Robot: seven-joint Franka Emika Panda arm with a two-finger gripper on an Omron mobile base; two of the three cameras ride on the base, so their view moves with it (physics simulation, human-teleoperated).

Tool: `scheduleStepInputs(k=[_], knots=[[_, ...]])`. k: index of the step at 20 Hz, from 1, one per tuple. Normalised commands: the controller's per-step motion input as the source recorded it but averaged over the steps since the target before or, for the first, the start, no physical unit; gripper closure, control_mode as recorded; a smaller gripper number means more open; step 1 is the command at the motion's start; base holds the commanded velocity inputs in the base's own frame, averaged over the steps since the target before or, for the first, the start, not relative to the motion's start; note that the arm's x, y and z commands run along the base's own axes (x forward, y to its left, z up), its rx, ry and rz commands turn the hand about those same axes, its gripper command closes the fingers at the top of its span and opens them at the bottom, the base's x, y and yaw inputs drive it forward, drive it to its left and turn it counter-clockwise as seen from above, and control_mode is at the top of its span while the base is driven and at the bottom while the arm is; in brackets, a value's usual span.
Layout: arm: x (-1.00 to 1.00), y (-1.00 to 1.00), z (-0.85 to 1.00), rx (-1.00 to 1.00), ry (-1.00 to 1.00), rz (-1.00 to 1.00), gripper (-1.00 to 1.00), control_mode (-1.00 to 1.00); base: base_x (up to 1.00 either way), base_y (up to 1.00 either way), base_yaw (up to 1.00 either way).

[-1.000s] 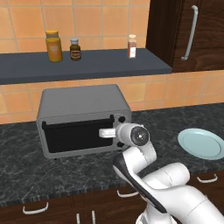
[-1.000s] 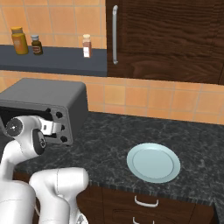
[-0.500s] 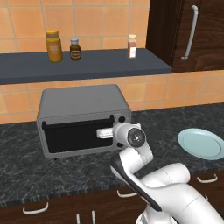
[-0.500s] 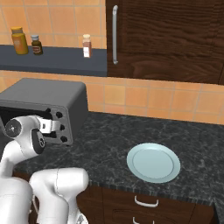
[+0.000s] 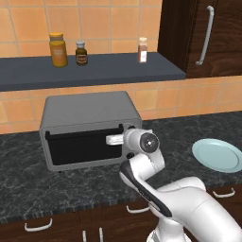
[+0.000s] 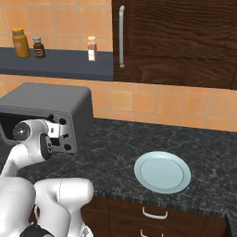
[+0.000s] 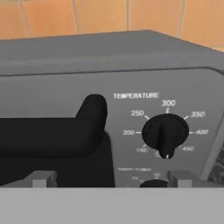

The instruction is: Pick up the kebab skewer and baguette bread, and place them inside the toaster oven. Close the toaster oven door and start by setting the timer.

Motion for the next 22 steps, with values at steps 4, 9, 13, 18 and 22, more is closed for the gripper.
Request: scheduleStepInputs(k=[4,9,13,18,22], knots=[[0.15,-0.32,-0.17,0.06,0.0,0.02,-1.0,-1.0,0.0,0.0,0.0],[0.03,-0.27,-0.39,0.04,0.0,0.02,-1.0,-1.0,0.0,0.0,0.0],[0.0,-0.2,-0.55,0.03,0.0,0.03,-1.0,-1.0,0.0,0.0,0.0],[0.0,-0.13,-0.4,0.04,0.02,0.02,-1.0,-1.0,0.0,0.0,0.0],[0.0,-0.07,-0.3,0.03,0.02,0.0,-1.0,-1.0,0.0,0.0,0.0]])
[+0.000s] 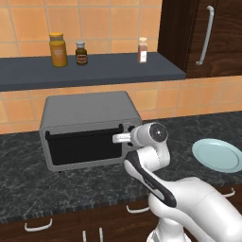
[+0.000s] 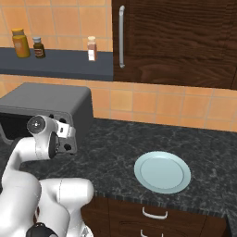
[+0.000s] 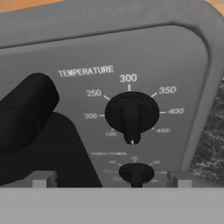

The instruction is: Pick up the kebab skewer and baguette bread, and place them inside the toaster oven. Close the toaster oven door and start by setting the timer.

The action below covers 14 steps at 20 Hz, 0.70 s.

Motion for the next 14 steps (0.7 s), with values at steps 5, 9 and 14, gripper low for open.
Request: scheduleStepInputs(k=[5,9,14], knots=[[0.0,0.0,-0.12,0.0,0.0,0.0,-1.0,-1.0,0.0,0.0,0.0],[0.0,-0.01,-0.38,0.0,0.0,0.0,-1.0,-1.0,0.0,0.0,0.0],[0.0,0.0,-0.49,0.0,0.0,0.0,-1.0,-1.0,0.0,0.0,0.0]])
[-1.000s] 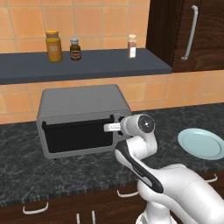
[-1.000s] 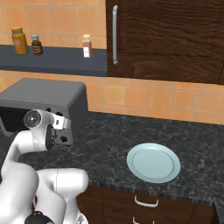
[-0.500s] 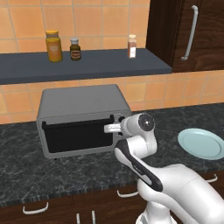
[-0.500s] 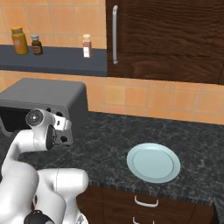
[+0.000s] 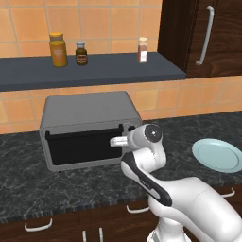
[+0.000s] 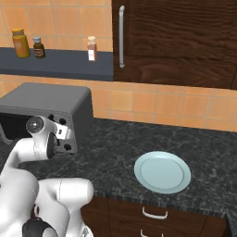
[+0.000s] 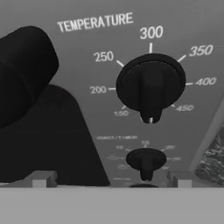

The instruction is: Pick up the kebab skewer and baguette bread, and place them inside the toaster oven. Close the toaster oven door and start by setting the timer.

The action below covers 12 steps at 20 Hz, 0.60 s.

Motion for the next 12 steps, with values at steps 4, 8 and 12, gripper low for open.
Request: scheduleStepInputs(k=[4,8,12], knots=[[0.01,-0.04,-0.55,0.0,-0.04,0.0,-1.0,-1.0,0.0,0.0,0.0],[0.14,-0.22,-0.35,0.03,-0.04,0.0,-1.0,-1.0,0.0,0.0,0.0],[0.13,-0.37,-0.25,0.06,-0.02,0.03,-1.0,-1.0,0.0,0.0,0.0]])
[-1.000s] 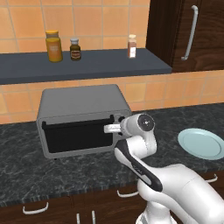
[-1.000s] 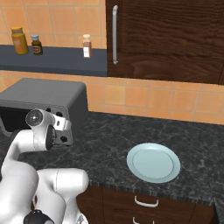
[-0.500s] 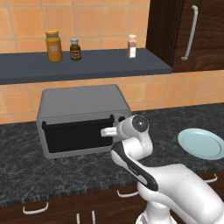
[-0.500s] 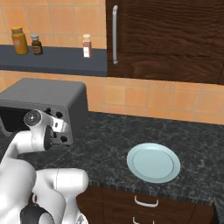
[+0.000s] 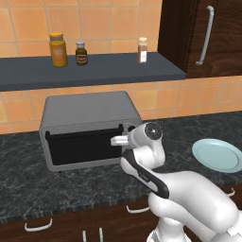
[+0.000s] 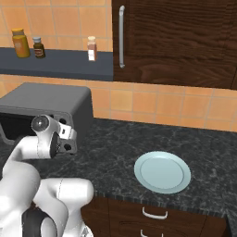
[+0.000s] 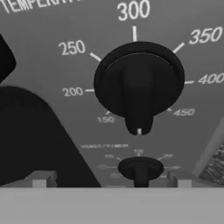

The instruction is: Pick up the kebab skewer and baguette bread, and place them inside the toaster oven. Close the toaster oven door and start by setting the timer.

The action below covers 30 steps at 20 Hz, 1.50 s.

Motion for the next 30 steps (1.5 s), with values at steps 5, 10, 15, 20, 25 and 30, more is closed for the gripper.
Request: scheduleStepInputs(k=[5,10,15,20,25,30], knots=[[0.02,-0.2,-0.31,0.01,0.0,0.02,-1.0,-1.0,0.0,0.0,0.0],[0.0,0.0,-0.2,0.0,0.0,0.0,-1.0,-1.0,0.0,0.0,0.0],[0.0,-0.05,-0.23,0.01,0.0,0.0,-1.0,-1.0,0.0,0.0,0.0],[0.01,-0.09,-0.16,0.02,0.0,0.0,-1.0,-1.0,0.0,0.0,0.0],[0.02,-0.14,-0.18,0.02,-0.01,0.0,-1.0,-1.0,0.0,0.0,0.0],[0.07,-0.13,-0.11,0.0,-0.03,0.03,-1.0,-1.0,0.0,0.0,0.0]])
